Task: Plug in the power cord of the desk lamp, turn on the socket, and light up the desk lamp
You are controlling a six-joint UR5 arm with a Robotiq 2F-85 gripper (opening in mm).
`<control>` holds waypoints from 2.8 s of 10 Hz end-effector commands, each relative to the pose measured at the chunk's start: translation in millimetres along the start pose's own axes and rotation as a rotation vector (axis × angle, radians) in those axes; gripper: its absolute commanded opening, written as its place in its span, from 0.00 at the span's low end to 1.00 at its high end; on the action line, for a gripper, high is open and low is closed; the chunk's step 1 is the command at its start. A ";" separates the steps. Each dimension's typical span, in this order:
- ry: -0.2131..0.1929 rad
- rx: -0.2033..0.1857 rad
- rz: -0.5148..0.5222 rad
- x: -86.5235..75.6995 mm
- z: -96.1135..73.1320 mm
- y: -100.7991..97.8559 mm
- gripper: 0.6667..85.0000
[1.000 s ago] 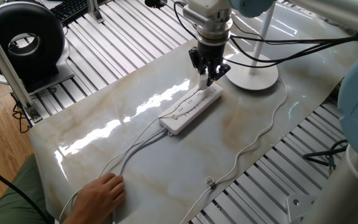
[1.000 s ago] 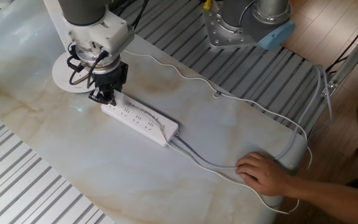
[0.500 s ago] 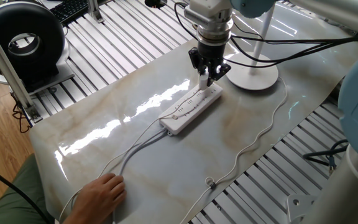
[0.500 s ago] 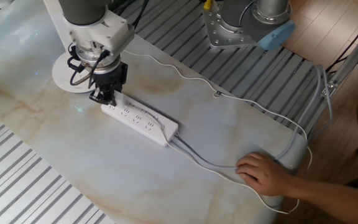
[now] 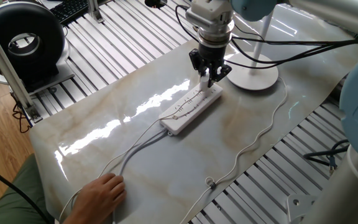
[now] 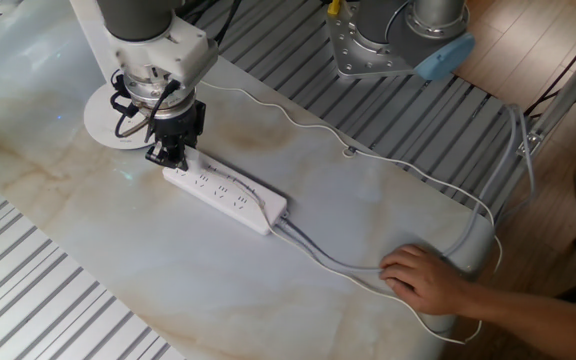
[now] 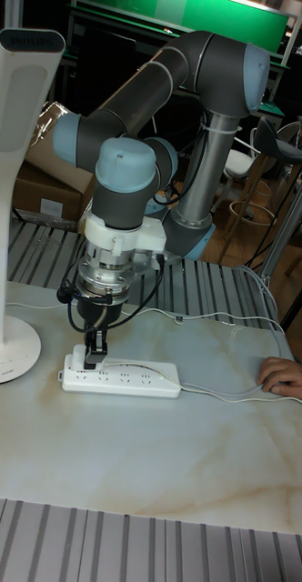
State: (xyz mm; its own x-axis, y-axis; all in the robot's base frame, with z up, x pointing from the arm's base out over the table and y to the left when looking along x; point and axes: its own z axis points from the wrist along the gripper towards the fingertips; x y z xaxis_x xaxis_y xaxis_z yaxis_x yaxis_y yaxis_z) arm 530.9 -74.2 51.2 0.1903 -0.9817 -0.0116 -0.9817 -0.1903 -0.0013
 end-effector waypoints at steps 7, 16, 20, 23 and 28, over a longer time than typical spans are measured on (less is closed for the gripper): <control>-0.043 0.033 0.024 -7.4 10.5 -2.3 0.00; -0.041 0.051 0.015 -6.6 8.6 -5.8 0.00; -0.050 0.061 0.016 -7.6 12.1 -9.3 0.00; -0.051 0.063 0.024 -8.1 11.5 -9.6 0.00; 0.008 -0.017 0.014 7.5 5.5 12.5 0.72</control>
State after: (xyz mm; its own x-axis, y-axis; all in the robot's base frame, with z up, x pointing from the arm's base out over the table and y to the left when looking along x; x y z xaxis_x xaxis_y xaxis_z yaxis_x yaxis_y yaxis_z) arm 530.2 -74.9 39.4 0.1782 -0.9837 -0.0253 -0.9838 -0.1776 -0.0259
